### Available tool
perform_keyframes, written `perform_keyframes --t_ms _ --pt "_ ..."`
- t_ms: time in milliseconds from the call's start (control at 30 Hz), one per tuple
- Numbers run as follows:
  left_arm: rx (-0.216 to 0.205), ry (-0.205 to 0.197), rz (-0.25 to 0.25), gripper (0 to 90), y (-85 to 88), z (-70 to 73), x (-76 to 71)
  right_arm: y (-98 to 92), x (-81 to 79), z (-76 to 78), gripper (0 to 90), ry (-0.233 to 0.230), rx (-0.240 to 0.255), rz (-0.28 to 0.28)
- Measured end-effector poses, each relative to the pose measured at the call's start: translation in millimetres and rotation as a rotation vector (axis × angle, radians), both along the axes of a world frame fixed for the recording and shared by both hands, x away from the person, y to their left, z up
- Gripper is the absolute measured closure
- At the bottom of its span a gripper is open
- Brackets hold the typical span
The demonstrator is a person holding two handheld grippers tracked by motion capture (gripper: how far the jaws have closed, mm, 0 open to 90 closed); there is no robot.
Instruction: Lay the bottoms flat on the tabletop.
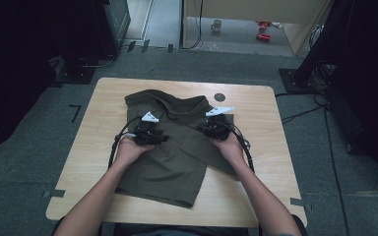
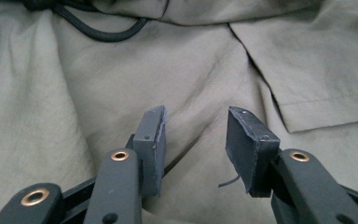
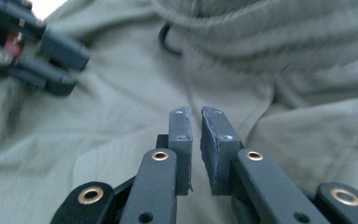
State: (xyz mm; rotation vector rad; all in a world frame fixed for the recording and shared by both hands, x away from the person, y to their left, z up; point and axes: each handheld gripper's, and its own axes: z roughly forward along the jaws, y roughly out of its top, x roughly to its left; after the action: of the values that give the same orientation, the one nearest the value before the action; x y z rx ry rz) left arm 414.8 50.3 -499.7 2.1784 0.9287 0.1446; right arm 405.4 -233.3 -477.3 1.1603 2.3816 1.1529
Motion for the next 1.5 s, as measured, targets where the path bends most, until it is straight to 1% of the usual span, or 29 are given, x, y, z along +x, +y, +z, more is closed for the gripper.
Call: perform_keyframes --t_ms 67,100,167,233,300,400,467,500,567,633,733,767,900,1033,1067,1133,1200,1233,1333,1400,1500 --pt "0.030 0.006 0.002 59.1 0.3 -2.9 0.5 1.8 -3.6 -6.2 81.8 0.003 -0.019 0.008" --pt "0.032 -0.003 0.002 59.8 0.8 -4.0 0.1 2.6 -4.5 -9.6 81.5 0.011 -0.029 0.008" --pt "0.026 -0.003 0.003 60.8 2.1 -4.5 -0.3 2.5 -4.4 -16.7 80.5 0.030 -0.048 0.012" --pt "0.034 -0.005 0.003 62.8 4.0 -4.2 -0.6 0.6 -4.2 -22.4 79.0 0.038 -0.060 0.002" --pt "0.027 -0.003 0.007 66.4 7.7 -4.7 -0.3 -3.0 -3.0 -26.6 77.5 0.043 -0.074 -0.012" --pt "0.001 -0.008 0.012 70.5 15.8 -6.9 -2.3 -10.1 -1.6 -31.3 77.1 0.053 -0.066 -0.035" --pt "-0.008 -0.006 0.019 71.7 20.1 -7.5 -4.0 -14.7 -2.3 -33.1 77.6 0.064 -0.042 -0.046" --pt "-0.006 -0.005 0.016 71.8 21.8 -7.3 -4.9 -15.6 -3.8 -34.0 77.8 0.067 -0.026 -0.048" --pt "-0.005 -0.007 0.013 71.8 23.8 -7.3 -7.3 -15.2 -7.8 -35.0 77.9 0.055 -0.026 -0.042" --pt "0.002 0.003 0.009 71.8 25.1 -6.2 -9.2 -13.0 -13.5 -35.5 77.8 0.036 -0.039 -0.031" --pt "0.001 -0.008 0.001 71.4 28.4 -6.9 -16.1 -9.6 -23.5 -36.5 77.5 0.019 -0.044 -0.024" --pt "-0.002 -0.004 0.003 71.4 29.9 -6.8 -18.5 -9.0 -27.0 -36.9 77.4 0.015 -0.041 -0.023" --pt "0.005 0.008 -0.015 69.0 36.0 -5.5 -29.6 -5.0 -42.9 -38.2 76.0 0.014 -0.021 -0.014" --pt "0.017 0.015 -0.042 67.1 43.6 -4.1 -41.8 2.5 -62.2 -37.5 74.9 0.008 -0.038 0.022" --pt "0.017 0.015 -0.047 66.8 45.8 -4.2 -44.8 4.2 -67.0 -37.5 74.8 0.008 -0.038 0.031" --pt "0.016 0.027 -0.058 66.1 50.5 -3.5 -50.0 7.6 -75.8 -36.9 74.5 0.020 -0.033 0.046" --pt "0.015 0.027 -0.066 64.5 52.9 -3.5 -55.3 10.6 -83.9 -36.7 74.4 0.016 -0.042 0.066" --pt "0.011 0.025 -0.071 63.2 53.4 -3.9 -57.2 11.9 -86.1 -36.4 74.2 0.011 -0.048 0.077" --pt "0.015 0.036 -0.071 57.5 51.2 -2.5 -58.1 13.8 -85.6 -33.1 73.6 0.036 -0.055 0.082" --pt "0.011 0.033 -0.066 54.9 50.1 -0.9 -57.4 13.5 -82.7 -29.3 73.5 0.030 -0.038 0.082" --pt "-0.007 0.007 -0.045 53.4 51.2 3.4 -55.8 12.2 -77.8 -23.2 72.7 0.009 -0.010 0.068"
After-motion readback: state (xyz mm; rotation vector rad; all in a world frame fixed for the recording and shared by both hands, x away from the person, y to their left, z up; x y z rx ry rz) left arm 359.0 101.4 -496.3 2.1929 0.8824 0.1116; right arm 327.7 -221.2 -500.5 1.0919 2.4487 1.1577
